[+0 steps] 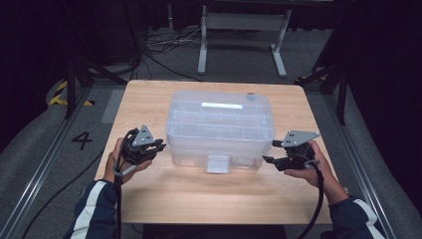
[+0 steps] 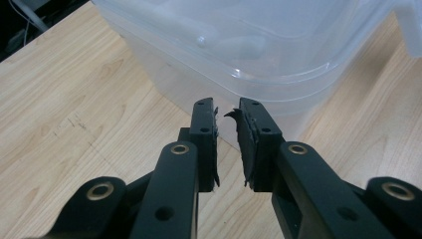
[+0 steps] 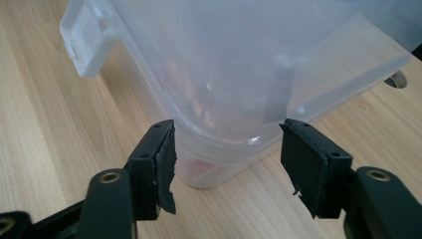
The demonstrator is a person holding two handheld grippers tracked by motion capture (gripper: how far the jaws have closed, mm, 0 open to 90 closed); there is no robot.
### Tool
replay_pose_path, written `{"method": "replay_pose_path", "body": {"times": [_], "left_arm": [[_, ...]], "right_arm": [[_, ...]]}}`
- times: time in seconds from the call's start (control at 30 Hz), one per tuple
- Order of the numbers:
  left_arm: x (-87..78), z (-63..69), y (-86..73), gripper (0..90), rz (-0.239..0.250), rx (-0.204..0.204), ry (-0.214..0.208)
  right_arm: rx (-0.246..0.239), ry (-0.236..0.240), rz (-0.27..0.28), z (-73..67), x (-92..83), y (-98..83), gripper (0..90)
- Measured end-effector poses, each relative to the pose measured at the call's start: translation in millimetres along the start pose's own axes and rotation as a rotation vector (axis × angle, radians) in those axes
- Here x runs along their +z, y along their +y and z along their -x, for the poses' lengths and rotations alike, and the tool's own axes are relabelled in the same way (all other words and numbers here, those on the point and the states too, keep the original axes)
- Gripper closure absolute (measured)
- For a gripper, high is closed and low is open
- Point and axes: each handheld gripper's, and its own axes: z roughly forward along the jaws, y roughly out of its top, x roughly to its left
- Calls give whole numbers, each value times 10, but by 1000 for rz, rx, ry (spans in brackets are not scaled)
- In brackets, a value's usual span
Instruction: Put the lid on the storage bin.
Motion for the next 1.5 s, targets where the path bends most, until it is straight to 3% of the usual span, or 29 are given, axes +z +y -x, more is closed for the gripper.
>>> {"method": "replay_pose_path", "body": {"times": [0.17,0.47,0.53,0.7,0.97,1.1,1.43,1.5], "left_arm": [[-23,52,-39,676,-12,24,10],[-59,163,-91,570,-47,69,32],[-57,183,-122,558,-65,81,48],[-68,221,-216,509,-82,89,58],[-48,238,-366,426,-111,82,23],[-25,252,-454,343,-135,78,34],[-169,219,-691,303,-139,16,61],[-170,192,-747,298,-162,6,70]], "right_arm": [[-53,-9,-19,-21,-11,-7,419],[-94,-14,-44,-63,-33,5,418],[-145,-28,-60,-81,-67,-26,405],[-156,-52,-78,-75,-97,-79,400],[-150,-100,-100,-11,-166,-221,392],[-127,-139,-89,41,-221,-314,391],[-34,-129,-127,157,-224,-735,378],[-25,-126,-123,162,-233,-785,378]]}}
